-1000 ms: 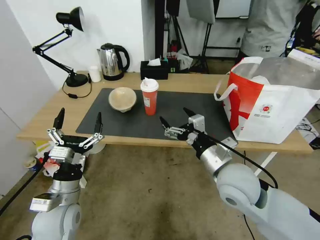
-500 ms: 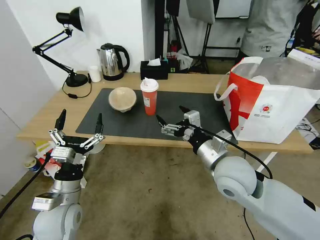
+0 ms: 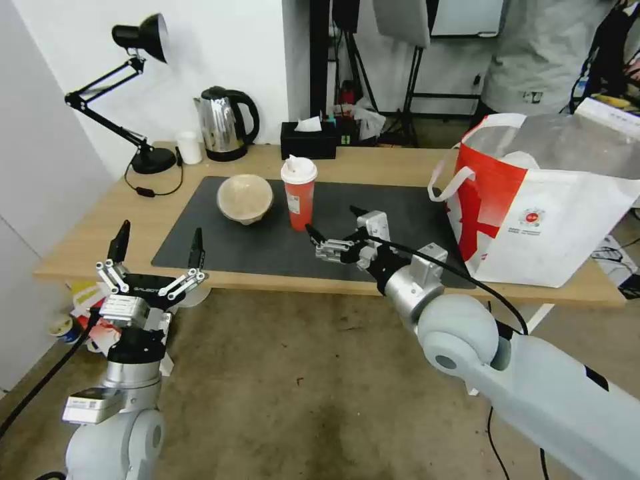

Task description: Pick up the trash from the table and place it into the takeout bag.

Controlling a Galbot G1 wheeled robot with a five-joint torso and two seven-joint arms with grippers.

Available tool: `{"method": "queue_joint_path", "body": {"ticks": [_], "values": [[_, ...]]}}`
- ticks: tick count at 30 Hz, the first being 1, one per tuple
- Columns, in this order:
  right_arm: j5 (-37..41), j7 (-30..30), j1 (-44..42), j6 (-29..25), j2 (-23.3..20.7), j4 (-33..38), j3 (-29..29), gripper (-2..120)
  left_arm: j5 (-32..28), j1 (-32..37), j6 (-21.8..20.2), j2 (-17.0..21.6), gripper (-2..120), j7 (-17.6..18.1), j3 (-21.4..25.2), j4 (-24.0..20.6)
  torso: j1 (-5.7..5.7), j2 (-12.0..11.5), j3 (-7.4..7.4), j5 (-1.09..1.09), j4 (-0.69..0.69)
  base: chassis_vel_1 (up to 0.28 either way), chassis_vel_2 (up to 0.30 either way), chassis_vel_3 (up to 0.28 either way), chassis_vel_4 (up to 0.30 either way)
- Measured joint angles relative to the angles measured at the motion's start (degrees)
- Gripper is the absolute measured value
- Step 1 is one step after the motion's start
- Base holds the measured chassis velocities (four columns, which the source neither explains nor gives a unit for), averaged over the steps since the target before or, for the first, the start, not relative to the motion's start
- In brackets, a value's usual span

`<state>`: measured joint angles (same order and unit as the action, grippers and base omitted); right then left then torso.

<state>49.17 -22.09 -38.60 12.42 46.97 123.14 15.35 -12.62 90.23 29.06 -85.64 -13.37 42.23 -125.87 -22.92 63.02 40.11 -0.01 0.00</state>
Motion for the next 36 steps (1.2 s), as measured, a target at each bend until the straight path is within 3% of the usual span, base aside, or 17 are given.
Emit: {"method": "queue_joint_path", "body": {"ticks": [36], "values": [[3.6,1.8,7.9,0.6,3.0,-7.5,4.6,100,0.1,-0.6,0.1,0.5,100,-0.1,-0.1,1.0,0.00,0.0,0.00,0.01,0.00,0.000,0.000,0.000,0.000]]}}
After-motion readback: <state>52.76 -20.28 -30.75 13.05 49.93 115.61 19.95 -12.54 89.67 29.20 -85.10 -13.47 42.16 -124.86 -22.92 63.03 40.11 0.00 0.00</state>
